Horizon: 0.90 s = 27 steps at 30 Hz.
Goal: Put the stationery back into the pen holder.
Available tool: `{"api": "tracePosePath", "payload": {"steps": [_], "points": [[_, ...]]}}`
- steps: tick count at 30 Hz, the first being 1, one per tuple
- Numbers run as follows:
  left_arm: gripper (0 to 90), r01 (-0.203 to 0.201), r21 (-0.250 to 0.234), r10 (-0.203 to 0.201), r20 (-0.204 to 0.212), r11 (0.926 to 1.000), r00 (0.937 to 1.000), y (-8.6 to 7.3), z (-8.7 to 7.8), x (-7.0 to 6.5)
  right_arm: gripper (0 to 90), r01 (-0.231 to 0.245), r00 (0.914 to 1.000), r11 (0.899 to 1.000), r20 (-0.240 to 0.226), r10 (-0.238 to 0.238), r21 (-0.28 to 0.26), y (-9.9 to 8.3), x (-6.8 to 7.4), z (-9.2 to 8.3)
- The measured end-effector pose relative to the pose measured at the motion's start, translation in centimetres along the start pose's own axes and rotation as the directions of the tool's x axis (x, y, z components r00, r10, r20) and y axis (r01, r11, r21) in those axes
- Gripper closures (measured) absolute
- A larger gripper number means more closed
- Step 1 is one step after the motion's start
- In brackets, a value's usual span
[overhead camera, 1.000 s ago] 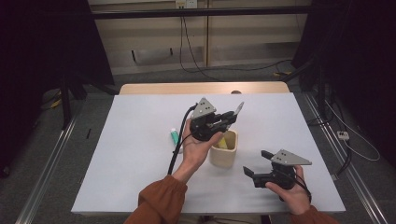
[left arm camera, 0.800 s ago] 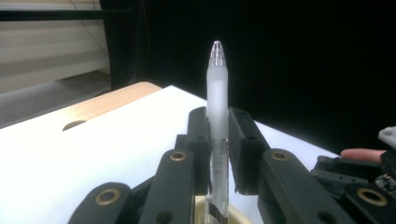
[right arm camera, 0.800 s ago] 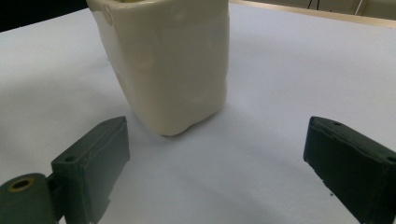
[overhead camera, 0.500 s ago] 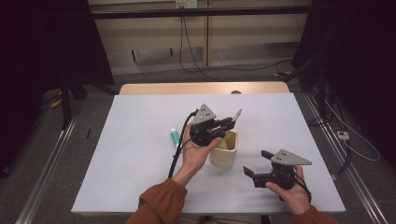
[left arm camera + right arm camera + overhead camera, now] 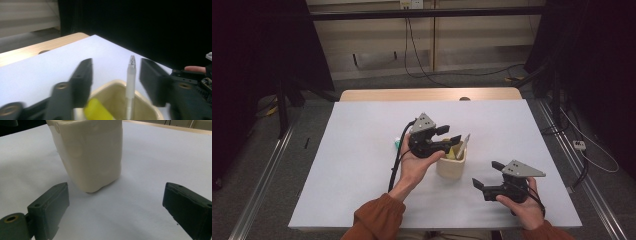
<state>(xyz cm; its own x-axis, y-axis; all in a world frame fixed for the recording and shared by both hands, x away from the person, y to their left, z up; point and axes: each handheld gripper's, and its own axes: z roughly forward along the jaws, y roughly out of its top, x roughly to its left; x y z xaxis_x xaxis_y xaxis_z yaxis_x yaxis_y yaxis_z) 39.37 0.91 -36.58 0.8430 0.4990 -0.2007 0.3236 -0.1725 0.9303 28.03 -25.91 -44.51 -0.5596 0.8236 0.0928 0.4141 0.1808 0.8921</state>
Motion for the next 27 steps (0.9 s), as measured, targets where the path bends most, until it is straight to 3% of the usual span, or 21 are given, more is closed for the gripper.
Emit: {"api": "tracePosePath", "payload": {"steps": [4, 10, 16, 27], "points": [[23.8, 0.001, 0.037, 0.000, -0.033, 0.9993, 0.9995, 0.3, -0.9, 0.8, 7.0, -0.003, 1.0000, 1.000, 0.001, 0.003, -0.001, 0.0, 0.0, 0.0], [13.3, 0.023, 0.078, -0.018, -0.071, 0.9967, 0.9973, 0.5, -2.7, 1.8, 7.0, 0.000, 1.0000, 1.000, 0.002, 0.000, 0.000, 0.0, 0.0, 0.0], [10.8, 0.009, 0.106, 0.003, -0.110, 0.9943, 0.9940, 0.2, -4.3, 2.5, 7.0, 0.002, 1.0000, 1.000, 0.003, -0.002, 0.002, 0.0, 0.0, 0.0], [9.5, 0.066, 0.141, -0.036, -0.206, 0.9878, 0.9780, -1.2, -6.1, 5.1, 7.0, 0.001, 1.0000, 1.000, 0.003, -0.001, 0.002, 0.0, 0.0, 0.1]]}}
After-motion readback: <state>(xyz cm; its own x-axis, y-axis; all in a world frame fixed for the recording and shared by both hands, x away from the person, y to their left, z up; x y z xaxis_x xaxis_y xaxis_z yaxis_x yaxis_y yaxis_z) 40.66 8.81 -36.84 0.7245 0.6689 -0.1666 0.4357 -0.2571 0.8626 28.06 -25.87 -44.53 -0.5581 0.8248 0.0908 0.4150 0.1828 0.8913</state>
